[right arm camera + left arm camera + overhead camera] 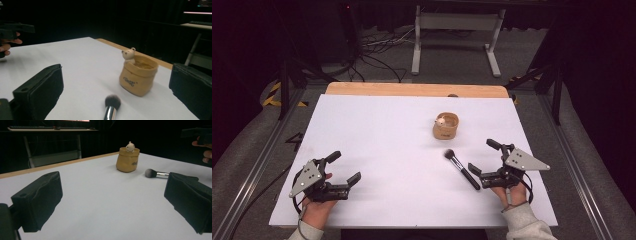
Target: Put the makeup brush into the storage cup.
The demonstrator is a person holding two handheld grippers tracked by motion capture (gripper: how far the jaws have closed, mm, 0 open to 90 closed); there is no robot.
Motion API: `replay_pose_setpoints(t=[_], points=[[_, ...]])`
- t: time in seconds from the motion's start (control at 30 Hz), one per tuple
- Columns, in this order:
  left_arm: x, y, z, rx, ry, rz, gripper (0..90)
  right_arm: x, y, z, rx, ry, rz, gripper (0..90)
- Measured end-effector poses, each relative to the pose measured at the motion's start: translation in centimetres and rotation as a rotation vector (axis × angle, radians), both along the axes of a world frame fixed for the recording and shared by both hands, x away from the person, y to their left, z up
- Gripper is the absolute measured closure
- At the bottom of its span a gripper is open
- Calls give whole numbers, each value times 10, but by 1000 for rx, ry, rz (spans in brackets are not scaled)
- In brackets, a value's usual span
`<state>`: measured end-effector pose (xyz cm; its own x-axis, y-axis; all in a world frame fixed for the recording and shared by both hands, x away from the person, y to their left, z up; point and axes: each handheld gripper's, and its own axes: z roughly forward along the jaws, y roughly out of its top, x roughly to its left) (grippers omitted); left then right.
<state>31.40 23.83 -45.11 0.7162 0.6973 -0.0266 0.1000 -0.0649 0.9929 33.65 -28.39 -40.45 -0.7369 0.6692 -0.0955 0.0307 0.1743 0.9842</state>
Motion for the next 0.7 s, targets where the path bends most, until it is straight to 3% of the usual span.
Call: replay_pose_setpoints(t=[0.1,0.33,0.43,0.5,0.6,0.7], points=[[0,-1,-1,-1,3,-5,22,3,7,3,-11,0,22,0],[-1,-1,1,-5,-4,-11,23,15,27,10,5,57,57,0],[-1,-1,1,-11,-6,-8,23,17,32,12,0,49,65,0],[0,-1,1,-11,-3,-9,23,18,34,14,32,18,93,0],[0,-2,1,-9,-4,-12,23,21,39,16,59,45,154,0],[0,-3,2,-8,-4,-18,23,24,45,20,-13,114,189,2]])
